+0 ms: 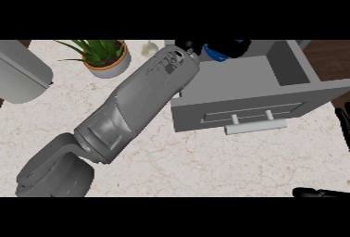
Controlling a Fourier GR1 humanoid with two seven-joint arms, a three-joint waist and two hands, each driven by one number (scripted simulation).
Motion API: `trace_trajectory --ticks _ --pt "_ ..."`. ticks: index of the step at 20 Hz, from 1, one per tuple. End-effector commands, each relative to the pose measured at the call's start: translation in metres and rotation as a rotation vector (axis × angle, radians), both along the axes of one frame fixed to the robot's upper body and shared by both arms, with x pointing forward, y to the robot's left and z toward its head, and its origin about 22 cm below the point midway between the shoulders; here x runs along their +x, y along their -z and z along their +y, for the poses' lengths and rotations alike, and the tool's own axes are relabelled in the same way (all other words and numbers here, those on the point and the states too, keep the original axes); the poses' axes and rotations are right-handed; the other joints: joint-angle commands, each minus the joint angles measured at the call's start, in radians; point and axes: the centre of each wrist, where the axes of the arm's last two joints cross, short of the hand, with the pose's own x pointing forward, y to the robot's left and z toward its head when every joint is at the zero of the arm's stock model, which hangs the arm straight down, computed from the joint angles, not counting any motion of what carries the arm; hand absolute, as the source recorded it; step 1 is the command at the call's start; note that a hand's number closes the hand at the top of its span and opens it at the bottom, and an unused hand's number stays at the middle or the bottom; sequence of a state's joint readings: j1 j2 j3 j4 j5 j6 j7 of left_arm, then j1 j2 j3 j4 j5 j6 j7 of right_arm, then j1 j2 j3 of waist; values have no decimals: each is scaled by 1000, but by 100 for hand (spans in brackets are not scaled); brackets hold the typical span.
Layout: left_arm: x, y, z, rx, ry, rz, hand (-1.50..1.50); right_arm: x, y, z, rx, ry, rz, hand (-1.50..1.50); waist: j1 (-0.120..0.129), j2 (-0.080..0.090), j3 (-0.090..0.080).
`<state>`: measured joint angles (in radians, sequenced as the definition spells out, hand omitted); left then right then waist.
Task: Pick up the can, place it into the drawer and close the drawer
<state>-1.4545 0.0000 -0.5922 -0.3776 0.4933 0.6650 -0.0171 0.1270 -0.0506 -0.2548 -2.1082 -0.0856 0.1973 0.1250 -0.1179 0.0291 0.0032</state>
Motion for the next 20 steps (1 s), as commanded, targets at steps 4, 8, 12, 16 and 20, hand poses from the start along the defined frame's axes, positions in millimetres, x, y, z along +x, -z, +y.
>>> trace_trajectory --ticks 4,8,12,16,20 --pt "1 14 5 7 -86 -11 -150 7 -10 6 -30 -27 -19 -150 -22 7 0" --pt "4 16 9 6 -89 -5 -150 -8 2 -1 -15 -8 -8 -150 -4 -1 0" --pt "3 12 6 -18 -109 -12 -150 -2 -8 7 -32 -20 -14 -150 -1 -1 -1" --pt "0 16 6 -53 -121 -13 -150 -3 -16 7 -80 -24 -66 -150 -20 6 -1" --pt "4 19 11 -105 -137 14 -150 -11 -32 -4 -258 15 -124 -150 -19 4 -2"
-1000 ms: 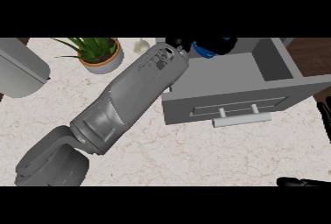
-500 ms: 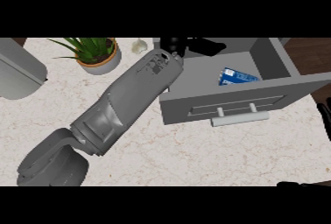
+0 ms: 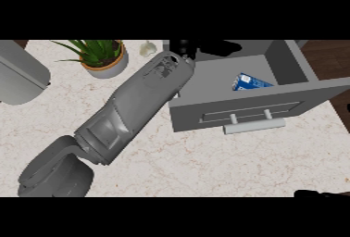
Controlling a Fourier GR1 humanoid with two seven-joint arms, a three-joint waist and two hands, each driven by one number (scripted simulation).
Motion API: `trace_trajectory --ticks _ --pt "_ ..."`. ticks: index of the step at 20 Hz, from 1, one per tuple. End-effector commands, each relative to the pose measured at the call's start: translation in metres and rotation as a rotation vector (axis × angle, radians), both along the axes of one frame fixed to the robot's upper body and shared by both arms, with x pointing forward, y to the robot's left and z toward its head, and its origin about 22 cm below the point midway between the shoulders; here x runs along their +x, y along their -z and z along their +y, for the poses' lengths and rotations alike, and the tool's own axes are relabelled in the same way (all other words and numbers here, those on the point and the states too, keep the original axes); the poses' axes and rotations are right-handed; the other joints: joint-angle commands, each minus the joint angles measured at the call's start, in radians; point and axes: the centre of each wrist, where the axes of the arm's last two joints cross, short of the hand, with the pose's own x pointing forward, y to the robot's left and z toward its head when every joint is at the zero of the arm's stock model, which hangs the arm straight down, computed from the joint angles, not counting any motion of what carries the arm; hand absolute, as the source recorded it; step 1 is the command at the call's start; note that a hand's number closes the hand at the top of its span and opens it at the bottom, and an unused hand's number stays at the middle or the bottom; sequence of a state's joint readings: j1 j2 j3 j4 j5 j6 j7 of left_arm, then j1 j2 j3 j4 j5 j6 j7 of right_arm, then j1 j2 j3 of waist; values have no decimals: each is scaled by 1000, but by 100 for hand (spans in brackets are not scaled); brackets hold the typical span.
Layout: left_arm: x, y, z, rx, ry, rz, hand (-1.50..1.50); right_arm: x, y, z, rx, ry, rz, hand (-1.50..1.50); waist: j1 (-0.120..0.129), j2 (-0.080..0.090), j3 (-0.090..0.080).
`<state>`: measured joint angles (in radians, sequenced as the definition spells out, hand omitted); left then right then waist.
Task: Pick up the can, place it into the drawer and close the drawer
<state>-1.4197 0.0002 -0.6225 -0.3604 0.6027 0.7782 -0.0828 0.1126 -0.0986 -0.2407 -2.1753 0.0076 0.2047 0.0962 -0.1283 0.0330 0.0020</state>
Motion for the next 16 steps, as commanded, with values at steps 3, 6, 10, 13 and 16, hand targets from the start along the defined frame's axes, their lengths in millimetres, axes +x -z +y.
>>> trace_trajectory --ticks 3,6,10,13,16 --pt "-2 0 -1 -61 -20 16 -150 -2 -17 8 -183 -4 -68 -150 -3 0 -1" --pt "-1 -7 -3 -87 37 7 -150 -5 -14 -2 -252 23 -89 -150 32 -11 0" --pt "-7 -11 -10 -146 22 -9 -150 -3 -19 17 -372 23 -117 -150 50 -15 -1" --pt "-6 -26 -15 -131 17 -25 -150 10 -22 18 -508 29 -112 -150 57 -12 -1" --pt "-11 -16 -16 -132 19 -43 -150 18 -15 32 -619 47 -120 -150 69 -15 -1"
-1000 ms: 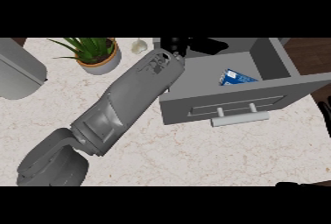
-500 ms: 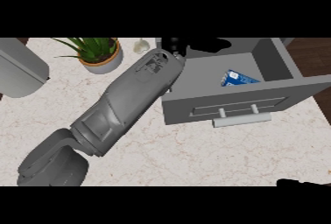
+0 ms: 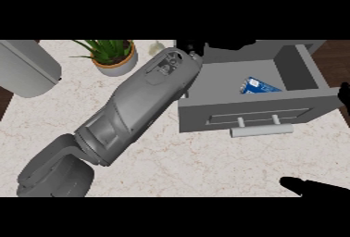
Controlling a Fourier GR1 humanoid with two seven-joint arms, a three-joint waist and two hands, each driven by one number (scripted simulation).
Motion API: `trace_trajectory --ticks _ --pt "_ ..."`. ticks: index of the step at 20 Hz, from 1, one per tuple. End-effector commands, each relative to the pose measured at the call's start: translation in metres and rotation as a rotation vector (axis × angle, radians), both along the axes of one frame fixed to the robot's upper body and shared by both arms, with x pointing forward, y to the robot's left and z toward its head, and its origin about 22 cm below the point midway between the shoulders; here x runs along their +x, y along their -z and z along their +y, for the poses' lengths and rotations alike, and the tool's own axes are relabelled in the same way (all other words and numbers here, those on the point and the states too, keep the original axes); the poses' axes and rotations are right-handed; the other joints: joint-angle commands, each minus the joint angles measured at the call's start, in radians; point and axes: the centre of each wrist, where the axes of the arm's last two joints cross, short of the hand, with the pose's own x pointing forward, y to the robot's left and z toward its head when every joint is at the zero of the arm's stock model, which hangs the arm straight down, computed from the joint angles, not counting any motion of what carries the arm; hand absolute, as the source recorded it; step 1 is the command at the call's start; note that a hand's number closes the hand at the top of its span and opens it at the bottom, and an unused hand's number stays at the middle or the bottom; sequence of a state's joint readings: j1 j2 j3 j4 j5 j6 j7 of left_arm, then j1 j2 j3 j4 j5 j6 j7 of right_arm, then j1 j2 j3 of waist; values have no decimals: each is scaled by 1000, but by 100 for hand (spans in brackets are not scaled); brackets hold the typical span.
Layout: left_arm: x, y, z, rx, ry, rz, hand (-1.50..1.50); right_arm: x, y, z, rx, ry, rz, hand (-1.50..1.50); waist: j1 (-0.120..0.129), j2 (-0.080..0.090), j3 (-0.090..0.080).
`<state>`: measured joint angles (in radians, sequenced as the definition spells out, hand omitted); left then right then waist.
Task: Pick up the can, place it into the drawer and close the drawer
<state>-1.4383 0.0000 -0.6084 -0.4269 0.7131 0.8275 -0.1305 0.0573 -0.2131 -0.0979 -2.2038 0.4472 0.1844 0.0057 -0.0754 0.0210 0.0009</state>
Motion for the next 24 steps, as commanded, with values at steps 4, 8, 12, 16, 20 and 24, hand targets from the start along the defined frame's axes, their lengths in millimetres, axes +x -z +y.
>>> trace_trajectory --ticks 4,8,12,16,20,24 --pt "-3 -6 -6 0 2 -14 -150 38 14 18 -286 75 -3 -150 48 -5 0" --pt "0 -12 1 -18 23 7 -150 46 37 38 -383 98 33 -150 80 -18 -1" --pt "1 -12 5 -7 3 10 -150 63 67 35 -505 142 74 -150 84 -19 -1" --pt "0 -41 14 -15 -4 8 -150 83 97 28 -440 201 78 -150 100 -25 0" --pt "3 -40 46 -2 -2 19 -150 102 110 43 -427 220 72 -150 104 -26 0" --pt "3 -45 76 -2 -18 15 -150 120 128 46 -449 260 91 -150 115 -26 0"
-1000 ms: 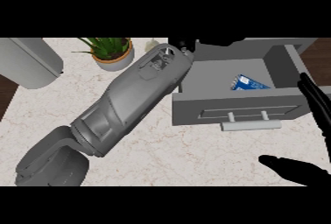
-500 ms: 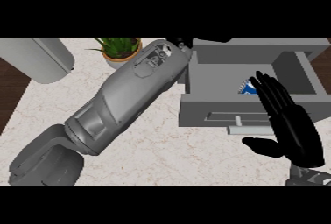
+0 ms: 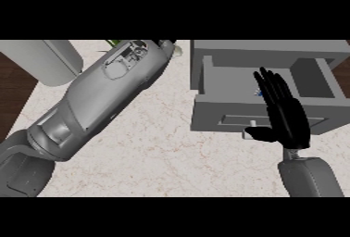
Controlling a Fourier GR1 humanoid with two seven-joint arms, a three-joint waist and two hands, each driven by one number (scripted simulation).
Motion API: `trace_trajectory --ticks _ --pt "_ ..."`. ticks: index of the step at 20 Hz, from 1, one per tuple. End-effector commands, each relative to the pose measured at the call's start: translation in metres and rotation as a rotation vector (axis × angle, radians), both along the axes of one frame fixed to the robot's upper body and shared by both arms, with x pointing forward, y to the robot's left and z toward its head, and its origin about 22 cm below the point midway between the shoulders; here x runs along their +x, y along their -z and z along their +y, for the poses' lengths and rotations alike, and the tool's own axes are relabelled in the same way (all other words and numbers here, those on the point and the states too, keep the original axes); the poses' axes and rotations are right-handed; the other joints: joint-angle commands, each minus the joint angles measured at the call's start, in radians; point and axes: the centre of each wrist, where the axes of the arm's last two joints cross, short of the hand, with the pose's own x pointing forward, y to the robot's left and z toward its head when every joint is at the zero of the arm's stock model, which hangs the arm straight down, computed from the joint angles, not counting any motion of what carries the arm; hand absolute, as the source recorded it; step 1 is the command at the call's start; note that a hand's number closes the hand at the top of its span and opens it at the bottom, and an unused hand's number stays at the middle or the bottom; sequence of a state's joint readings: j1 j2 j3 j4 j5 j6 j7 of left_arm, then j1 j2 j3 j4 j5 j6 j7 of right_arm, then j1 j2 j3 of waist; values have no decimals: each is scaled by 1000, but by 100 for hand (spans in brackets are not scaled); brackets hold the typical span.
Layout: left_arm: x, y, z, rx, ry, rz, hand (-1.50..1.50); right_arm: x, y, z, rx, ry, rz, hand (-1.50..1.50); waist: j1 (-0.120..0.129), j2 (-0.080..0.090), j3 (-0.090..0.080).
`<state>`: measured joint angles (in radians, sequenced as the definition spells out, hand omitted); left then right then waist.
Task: Pick up the can, place it into the drawer and close the drawer
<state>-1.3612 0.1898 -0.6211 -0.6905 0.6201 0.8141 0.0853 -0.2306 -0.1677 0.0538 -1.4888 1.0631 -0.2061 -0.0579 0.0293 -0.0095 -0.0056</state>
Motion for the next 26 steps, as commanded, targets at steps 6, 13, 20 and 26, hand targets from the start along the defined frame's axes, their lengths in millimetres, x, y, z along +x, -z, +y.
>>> trace_trajectory --ticks 6,13,20,26 --pt "-9 -7 49 12 -7 -3 -150 29 54 3 -58 56 39 -150 28 7 7" --pt "-15 -7 73 25 23 35 -150 58 61 8 -100 118 -33 -150 47 17 7" --pt "-22 3 86 41 -31 53 -150 99 39 13 -102 122 -108 -150 29 18 7" --pt "-43 12 91 22 14 72 -150 126 19 7 -109 178 -145 -150 52 24 8"
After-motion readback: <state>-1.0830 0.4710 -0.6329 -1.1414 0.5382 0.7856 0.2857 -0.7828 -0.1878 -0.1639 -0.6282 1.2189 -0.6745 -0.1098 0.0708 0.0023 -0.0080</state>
